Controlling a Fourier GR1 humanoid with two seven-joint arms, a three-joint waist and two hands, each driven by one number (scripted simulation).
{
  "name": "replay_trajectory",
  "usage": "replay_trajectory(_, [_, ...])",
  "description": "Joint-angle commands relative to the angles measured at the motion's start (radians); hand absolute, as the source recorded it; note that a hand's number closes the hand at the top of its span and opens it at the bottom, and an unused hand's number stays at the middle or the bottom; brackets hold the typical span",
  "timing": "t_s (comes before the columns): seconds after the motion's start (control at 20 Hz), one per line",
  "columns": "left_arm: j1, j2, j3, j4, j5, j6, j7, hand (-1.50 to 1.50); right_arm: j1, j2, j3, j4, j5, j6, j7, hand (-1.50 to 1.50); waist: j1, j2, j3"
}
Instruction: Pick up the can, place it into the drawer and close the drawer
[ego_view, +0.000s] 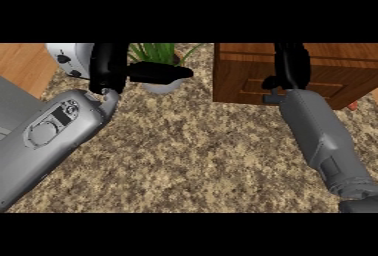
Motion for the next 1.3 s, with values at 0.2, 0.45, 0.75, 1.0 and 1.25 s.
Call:
replay_trajectory(0.2, [0.081,0.007,0.004,-0.083,-0.027,0.011,-0.019,-1.50,-0.136,-0.029,-0.052,0.099,-0.034,0.020,-0.022,-1.50,0.034,0.020,0.004])
replay_trajectory(0.45, [0.119,0.026,0.023,-0.079,-0.028,-0.025,-0.048,-1.50,-0.147,0.045,-0.089,0.100,-0.088,0.016,-0.093,-1.50,0.026,0.021,0.004])
replay_trajectory(0.75, [0.162,0.048,0.036,-0.099,-0.016,-0.041,-0.043,-1.50,-0.169,0.072,-0.232,0.056,-0.265,0.083,-0.251,-1.50,0.022,0.012,0.006])
replay_trajectory(1.0, [0.196,0.037,0.036,-0.127,-0.032,-0.028,-0.064,-1.50,-0.195,0.064,-0.323,0.045,-0.376,0.181,-0.350,-1.50,0.005,0.006,0.005])
replay_trajectory(1.25, [0.209,0.075,0.078,-0.116,-0.028,-0.053,-0.073,-1.50,-0.231,0.090,-0.442,0.032,-0.523,0.289,-0.382,-1.50,-0.018,0.001,0.004])
